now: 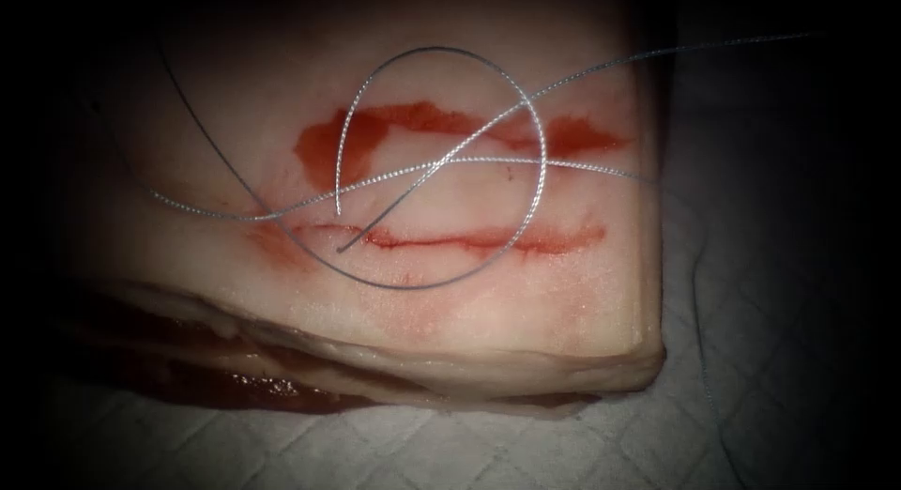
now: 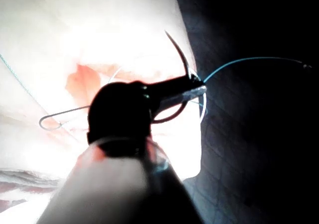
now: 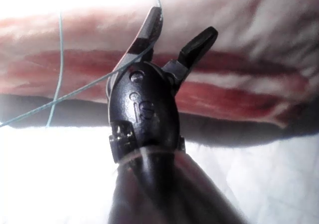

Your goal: Wound Closure

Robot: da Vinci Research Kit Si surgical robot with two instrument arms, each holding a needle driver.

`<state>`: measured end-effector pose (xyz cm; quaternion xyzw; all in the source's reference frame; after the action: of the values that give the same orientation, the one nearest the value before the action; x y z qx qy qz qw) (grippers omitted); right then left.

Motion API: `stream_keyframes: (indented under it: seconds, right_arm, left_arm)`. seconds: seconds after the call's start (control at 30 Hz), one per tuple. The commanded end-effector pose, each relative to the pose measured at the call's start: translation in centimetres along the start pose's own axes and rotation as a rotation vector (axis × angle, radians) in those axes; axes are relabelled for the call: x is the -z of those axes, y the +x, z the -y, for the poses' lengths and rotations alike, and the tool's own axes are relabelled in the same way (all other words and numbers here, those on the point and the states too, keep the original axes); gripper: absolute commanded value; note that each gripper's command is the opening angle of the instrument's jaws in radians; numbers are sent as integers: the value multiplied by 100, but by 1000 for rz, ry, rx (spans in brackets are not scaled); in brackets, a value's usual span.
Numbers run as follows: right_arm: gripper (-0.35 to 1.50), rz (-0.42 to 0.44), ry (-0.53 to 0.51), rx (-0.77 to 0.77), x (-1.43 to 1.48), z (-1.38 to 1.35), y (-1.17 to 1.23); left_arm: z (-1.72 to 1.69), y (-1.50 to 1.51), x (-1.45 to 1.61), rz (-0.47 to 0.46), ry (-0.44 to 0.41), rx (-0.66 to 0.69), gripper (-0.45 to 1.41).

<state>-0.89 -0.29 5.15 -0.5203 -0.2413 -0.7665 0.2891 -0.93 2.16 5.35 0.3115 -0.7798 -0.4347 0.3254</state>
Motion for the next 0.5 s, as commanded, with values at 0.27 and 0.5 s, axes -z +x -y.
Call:
stream_keyframes:
  seconds: [0.27, 0.5]
  right_arm:
    - [116, -165, -150, 151, -31, -84, 59]
    - [113, -199, -136, 177, -59, -122, 94]
  left_arm:
    - [-6, 3, -3, 0, 2, 0, -45]
    - [-6, 3, -3, 0, 2, -1, -45]
